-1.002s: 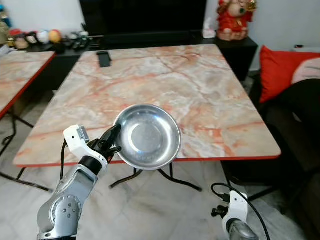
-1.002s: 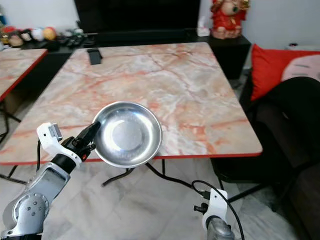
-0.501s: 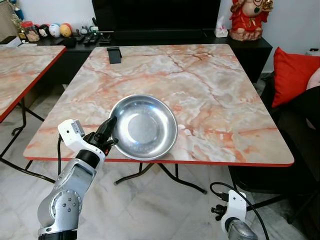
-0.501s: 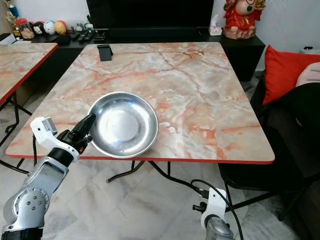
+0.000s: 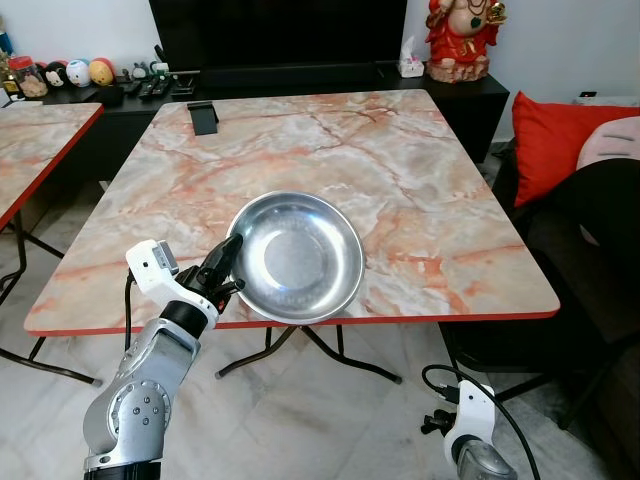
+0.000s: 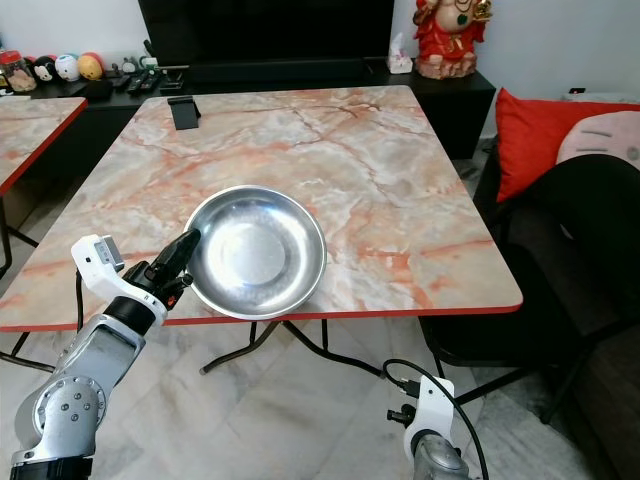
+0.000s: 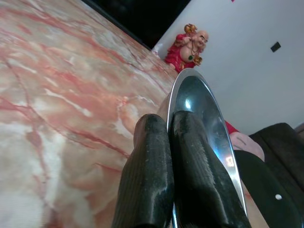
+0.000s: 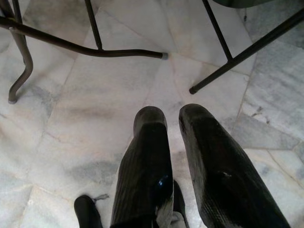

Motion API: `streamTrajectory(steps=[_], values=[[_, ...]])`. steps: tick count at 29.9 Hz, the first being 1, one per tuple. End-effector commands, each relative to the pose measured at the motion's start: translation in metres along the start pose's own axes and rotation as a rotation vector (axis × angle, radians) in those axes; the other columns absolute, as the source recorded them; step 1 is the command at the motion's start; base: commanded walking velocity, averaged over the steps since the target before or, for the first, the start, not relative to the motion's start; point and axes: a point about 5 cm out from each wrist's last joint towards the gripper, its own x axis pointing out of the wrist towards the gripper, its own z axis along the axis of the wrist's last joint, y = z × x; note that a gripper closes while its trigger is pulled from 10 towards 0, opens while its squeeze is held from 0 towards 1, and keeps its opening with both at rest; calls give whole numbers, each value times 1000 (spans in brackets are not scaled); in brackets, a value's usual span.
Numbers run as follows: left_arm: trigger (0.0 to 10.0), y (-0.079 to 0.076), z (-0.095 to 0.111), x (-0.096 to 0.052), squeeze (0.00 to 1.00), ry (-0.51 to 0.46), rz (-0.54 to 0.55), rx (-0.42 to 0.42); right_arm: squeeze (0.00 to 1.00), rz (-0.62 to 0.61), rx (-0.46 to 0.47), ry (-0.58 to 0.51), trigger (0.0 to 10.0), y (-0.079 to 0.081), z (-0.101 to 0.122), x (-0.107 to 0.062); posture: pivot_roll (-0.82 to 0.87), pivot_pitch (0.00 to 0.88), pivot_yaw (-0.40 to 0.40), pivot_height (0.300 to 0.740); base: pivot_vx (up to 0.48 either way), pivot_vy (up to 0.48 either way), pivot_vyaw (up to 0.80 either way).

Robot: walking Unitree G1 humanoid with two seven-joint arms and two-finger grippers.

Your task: Setting the table

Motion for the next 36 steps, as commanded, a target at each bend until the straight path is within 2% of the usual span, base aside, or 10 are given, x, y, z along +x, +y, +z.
streamTrajectory(steps=[1,7,28,36], values=[[10000,0,3,1,0,-13,-4,15,0,6,-1,10,10000,1,-3,0,-88,0,51,740,0,0,0],[10000,0,2,2,0,-14,0,13,0,5,-1,8,10000,1,-3,0,-88,0,51,740,0,0,0],[10000,-1,1,3,0,-18,-1,14,0,3,-1,8,10000,1,-2,0,-87,0,46,740,288,0,0],[10000,-1,1,4,0,-5,5,31,0,3,-1,7,10000,1,-1,0,-85,0,44,740,0,0,0]])
